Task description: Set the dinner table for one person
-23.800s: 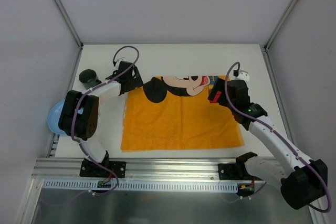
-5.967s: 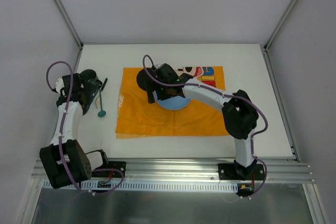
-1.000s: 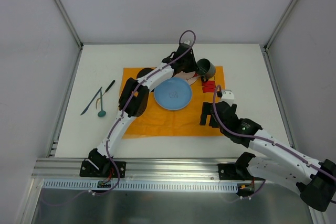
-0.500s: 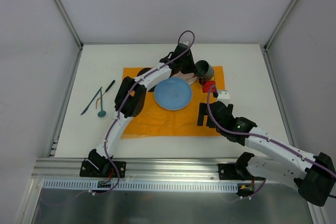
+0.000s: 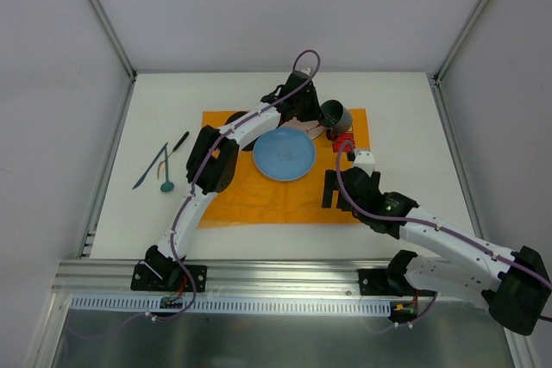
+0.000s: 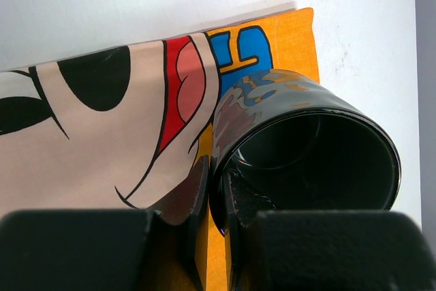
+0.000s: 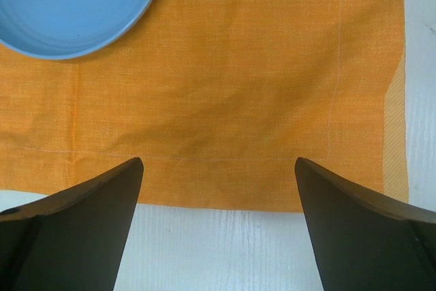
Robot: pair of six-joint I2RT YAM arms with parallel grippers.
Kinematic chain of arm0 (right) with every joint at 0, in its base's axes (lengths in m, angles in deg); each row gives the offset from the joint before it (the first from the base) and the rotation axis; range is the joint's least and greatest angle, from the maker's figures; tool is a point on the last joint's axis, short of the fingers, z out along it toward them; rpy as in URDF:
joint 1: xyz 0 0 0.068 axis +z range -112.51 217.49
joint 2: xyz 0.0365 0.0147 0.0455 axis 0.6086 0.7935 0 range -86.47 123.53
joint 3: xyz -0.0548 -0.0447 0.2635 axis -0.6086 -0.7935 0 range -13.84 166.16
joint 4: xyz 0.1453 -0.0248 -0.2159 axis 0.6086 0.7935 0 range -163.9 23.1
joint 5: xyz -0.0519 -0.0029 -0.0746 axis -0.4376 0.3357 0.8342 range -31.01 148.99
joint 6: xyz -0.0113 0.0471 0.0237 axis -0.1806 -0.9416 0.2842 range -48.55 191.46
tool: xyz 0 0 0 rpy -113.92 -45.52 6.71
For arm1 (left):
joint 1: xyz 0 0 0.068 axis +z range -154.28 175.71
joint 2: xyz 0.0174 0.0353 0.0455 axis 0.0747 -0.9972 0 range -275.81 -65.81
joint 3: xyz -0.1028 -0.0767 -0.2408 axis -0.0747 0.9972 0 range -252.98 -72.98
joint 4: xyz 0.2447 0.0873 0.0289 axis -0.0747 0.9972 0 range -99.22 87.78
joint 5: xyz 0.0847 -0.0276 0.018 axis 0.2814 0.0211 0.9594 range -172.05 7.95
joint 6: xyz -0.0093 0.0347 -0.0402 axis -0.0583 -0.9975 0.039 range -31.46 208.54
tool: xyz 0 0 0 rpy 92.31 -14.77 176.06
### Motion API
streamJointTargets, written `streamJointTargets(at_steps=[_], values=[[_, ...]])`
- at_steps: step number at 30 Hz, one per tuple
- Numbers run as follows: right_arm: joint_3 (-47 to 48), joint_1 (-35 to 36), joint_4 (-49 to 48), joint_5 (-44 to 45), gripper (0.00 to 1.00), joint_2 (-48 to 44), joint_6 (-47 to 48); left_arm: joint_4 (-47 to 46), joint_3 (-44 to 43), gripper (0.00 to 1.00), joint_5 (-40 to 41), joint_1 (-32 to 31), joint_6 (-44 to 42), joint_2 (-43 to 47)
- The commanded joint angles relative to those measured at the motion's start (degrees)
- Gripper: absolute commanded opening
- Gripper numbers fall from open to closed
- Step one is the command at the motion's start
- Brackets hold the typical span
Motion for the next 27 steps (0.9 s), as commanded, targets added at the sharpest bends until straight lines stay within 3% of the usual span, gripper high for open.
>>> streamJointTargets(at_steps=[1,20,27], values=[[0.2,0.3,-1.1,1.9,0.99,0.1,-0.9,-3.7,-0.9,0.0,-1.9,-0.6,0.2,3.6],[0.2,0.4,-1.1,2.3,0.99,0.1,-0.9,-3.6,-1.5,0.0,-4.0,-0.6,0.5,-0.6],[0.2,0.4,-0.8,2.6,0.99,-0.1,-0.7,-3.6,-2.1,0.07,-4.1,-0.6,0.8,-1.9]])
